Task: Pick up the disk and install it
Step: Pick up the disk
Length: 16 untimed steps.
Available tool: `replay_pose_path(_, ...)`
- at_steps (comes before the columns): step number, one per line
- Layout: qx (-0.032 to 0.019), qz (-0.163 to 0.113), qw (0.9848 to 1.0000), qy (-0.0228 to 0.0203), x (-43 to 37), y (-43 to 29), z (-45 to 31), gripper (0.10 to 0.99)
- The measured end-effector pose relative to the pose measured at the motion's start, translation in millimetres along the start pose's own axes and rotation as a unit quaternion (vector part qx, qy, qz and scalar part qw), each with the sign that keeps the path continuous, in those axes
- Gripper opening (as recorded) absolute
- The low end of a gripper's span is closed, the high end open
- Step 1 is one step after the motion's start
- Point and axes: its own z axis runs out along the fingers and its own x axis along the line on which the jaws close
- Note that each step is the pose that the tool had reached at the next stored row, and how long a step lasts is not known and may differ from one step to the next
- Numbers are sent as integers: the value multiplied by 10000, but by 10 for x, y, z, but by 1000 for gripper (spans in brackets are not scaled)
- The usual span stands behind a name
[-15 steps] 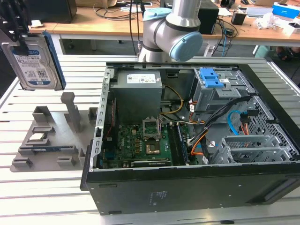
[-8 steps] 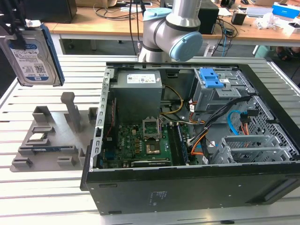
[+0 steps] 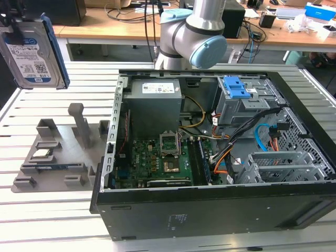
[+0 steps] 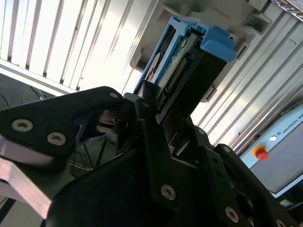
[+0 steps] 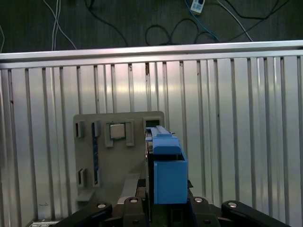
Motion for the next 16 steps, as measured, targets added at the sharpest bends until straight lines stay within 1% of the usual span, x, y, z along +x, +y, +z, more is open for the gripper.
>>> replay_pose_path(1, -1, 0, 10000, 0, 0, 0, -43, 361)
replay_pose_path(5, 0, 0, 10000, 1, 0, -1, -179, 361)
replay_pose_path(6, 0, 0, 10000, 0, 0, -1, -242, 361)
replay_pose_path(8, 0, 0, 10000, 0, 0, -2, -307, 361)
replay_pose_path(13, -1, 0, 10000, 0, 0, -3, -408, 361)
replay_pose_path(15, -1, 0, 10000, 0, 0, -3, -473, 361)
replay_pose_path(16, -1, 0, 10000, 0, 0, -3, -488, 361)
